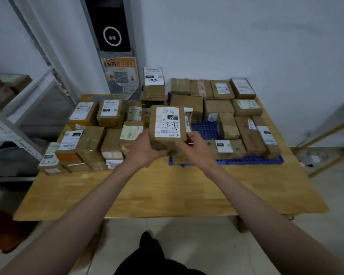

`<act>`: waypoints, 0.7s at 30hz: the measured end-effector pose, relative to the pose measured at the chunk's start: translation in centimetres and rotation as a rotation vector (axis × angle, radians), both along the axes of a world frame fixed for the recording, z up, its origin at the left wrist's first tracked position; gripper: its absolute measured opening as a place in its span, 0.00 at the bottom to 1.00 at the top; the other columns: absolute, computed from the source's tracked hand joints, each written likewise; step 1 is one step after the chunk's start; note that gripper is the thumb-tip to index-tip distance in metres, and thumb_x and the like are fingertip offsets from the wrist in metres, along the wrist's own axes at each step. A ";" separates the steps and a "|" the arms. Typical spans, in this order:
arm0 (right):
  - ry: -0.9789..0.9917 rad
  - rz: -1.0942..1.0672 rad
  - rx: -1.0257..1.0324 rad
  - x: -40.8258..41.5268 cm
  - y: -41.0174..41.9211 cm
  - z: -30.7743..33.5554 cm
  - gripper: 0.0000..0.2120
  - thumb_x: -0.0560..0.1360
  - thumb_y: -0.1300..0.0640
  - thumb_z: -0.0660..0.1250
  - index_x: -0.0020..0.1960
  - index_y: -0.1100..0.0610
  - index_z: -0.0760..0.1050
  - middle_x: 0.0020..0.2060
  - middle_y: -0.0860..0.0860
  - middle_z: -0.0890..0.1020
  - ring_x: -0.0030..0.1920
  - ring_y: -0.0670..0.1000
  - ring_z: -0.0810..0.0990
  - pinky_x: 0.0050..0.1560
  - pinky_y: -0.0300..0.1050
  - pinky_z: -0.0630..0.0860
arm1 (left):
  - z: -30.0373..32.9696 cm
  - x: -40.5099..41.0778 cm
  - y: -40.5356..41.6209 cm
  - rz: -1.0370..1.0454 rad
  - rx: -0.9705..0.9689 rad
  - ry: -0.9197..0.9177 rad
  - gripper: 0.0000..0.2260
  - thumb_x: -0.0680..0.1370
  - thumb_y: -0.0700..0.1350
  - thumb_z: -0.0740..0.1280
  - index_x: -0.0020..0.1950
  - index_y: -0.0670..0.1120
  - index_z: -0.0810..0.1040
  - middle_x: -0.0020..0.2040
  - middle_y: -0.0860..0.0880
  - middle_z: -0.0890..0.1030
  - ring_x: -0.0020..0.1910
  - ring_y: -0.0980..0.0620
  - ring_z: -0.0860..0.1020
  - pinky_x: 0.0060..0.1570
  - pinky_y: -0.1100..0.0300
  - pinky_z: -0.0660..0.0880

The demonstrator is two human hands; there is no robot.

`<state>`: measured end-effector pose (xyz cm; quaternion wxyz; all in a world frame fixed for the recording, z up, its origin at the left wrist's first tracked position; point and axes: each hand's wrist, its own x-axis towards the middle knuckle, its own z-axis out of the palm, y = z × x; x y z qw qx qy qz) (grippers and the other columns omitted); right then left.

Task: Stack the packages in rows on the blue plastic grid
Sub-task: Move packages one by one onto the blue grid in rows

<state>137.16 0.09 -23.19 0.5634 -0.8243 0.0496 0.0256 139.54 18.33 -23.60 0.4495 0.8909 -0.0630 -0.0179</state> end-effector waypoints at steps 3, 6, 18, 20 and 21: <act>-0.013 -0.080 -0.009 0.6 -3.1 0.1 0.19 0.78 0.45 0.65 0.62 0.56 0.71 0.52 0.48 0.79 0.51 0.47 0.78 0.50 0.44 0.77 | 0.0 1.4 -3.1 -0.030 0.034 0.011 0.34 0.64 0.51 0.80 0.67 0.49 0.70 0.63 0.51 0.77 0.60 0.53 0.75 0.50 0.61 0.70; -0.035 -0.130 -0.045 2.4 -6.2 0.2 0.16 0.80 0.48 0.64 0.62 0.57 0.71 0.54 0.51 0.80 0.52 0.49 0.79 0.50 0.43 0.77 | 0.0 3.8 -5.8 -0.099 0.002 0.046 0.36 0.64 0.51 0.80 0.69 0.50 0.68 0.63 0.52 0.77 0.56 0.57 0.74 0.47 0.64 0.69; 0.100 -0.280 -0.064 14.1 -15.3 -0.1 0.10 0.79 0.55 0.63 0.60 0.53 0.72 0.52 0.48 0.82 0.53 0.56 0.81 0.58 0.59 0.78 | -0.4 16.8 -13.7 -0.306 -0.028 0.194 0.38 0.70 0.47 0.77 0.74 0.45 0.61 0.65 0.49 0.75 0.57 0.51 0.77 0.53 0.57 0.76; 0.122 -0.296 -0.053 15.1 -15.9 -1.2 0.07 0.79 0.57 0.64 0.56 0.51 0.72 0.52 0.49 0.82 0.52 0.54 0.81 0.57 0.57 0.78 | -1.2 18.1 -14.6 -0.314 -0.030 0.232 0.38 0.71 0.46 0.77 0.74 0.45 0.60 0.65 0.49 0.75 0.56 0.51 0.77 0.52 0.57 0.77; 0.135 -0.301 -0.047 15.4 -16.2 -1.8 0.05 0.79 0.57 0.64 0.53 0.49 0.72 0.51 0.49 0.81 0.50 0.53 0.81 0.56 0.56 0.78 | -1.7 18.7 -15.0 -0.318 -0.026 0.255 0.39 0.71 0.46 0.77 0.75 0.45 0.60 0.65 0.49 0.75 0.57 0.51 0.77 0.52 0.58 0.77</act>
